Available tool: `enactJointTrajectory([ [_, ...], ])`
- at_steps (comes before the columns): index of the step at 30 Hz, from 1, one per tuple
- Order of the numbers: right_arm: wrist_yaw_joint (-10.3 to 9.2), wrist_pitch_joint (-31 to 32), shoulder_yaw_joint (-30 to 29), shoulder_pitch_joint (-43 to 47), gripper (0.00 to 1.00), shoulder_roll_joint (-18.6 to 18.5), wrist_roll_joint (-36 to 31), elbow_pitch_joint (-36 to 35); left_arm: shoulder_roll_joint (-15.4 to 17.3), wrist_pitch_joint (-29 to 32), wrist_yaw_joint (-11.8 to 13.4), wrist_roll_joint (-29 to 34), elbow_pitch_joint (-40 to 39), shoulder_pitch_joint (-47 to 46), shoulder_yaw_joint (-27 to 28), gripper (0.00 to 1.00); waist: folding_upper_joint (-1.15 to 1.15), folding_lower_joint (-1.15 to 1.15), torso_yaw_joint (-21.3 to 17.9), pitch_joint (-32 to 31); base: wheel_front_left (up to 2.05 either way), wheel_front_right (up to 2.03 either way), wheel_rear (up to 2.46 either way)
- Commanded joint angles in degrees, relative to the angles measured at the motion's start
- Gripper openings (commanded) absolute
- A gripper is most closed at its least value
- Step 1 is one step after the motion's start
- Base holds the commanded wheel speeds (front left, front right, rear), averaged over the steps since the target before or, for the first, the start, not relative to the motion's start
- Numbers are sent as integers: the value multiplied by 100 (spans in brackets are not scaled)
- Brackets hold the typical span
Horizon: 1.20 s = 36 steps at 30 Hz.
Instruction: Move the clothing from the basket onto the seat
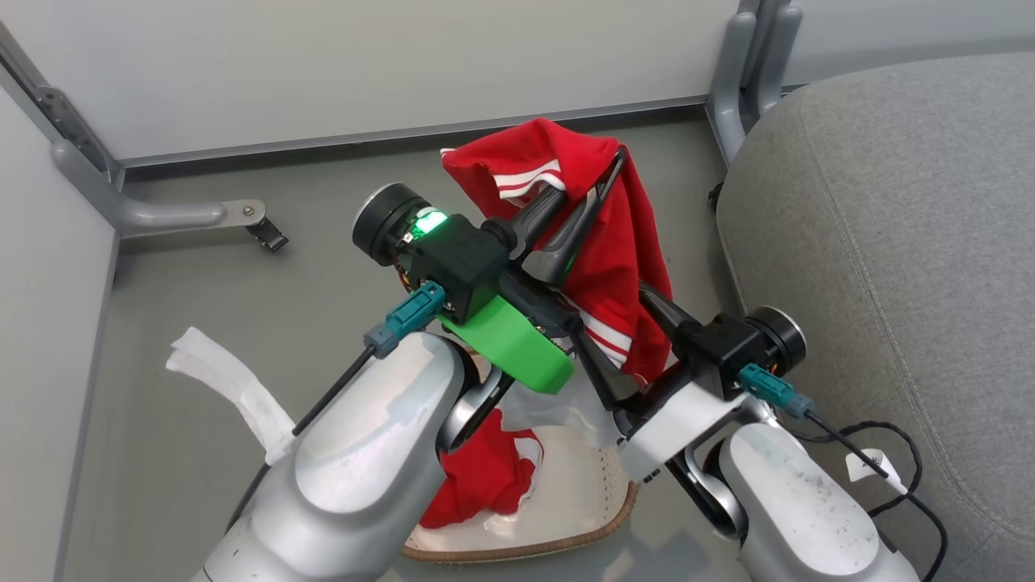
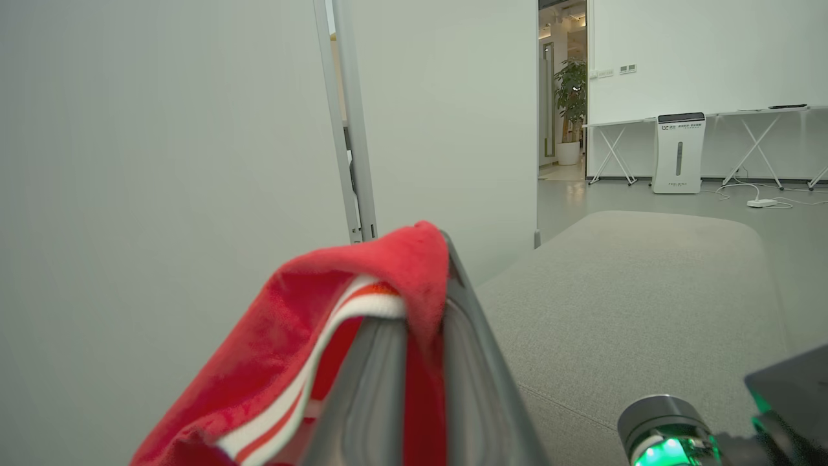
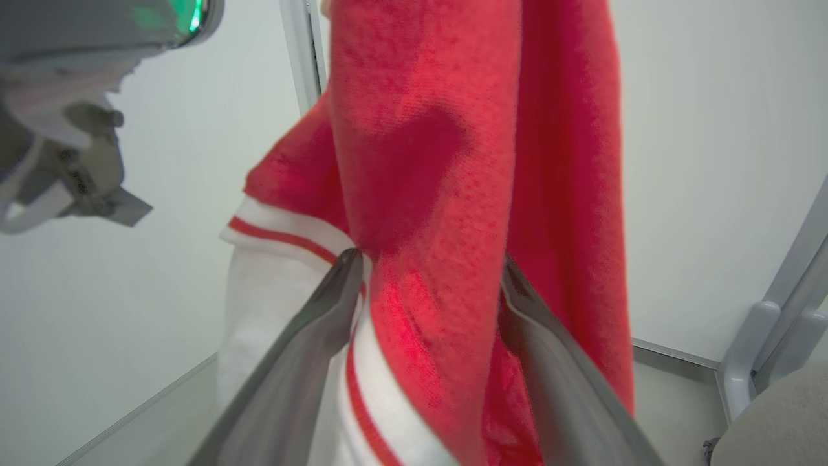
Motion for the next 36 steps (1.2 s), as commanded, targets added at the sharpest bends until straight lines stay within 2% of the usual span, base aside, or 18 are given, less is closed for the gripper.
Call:
enactJointTrajectory([
  [1,-2,-11,1,-99,21,-22,52,53,-38,-23,2,33,-27,-17,-1,0,0,0,12,-2,0,0,0],
  [2,-2,-10,-8,-120,0,-21,94,74,-46,-23,2,32,-30,-17,-11,0,0,0,17,0,0,0,0],
  [36,-2,-11,-44,-85,0,-21,259,-153,-58,-23,2,45,197,69,-105,0,0,0,-96,8,0,0,0],
])
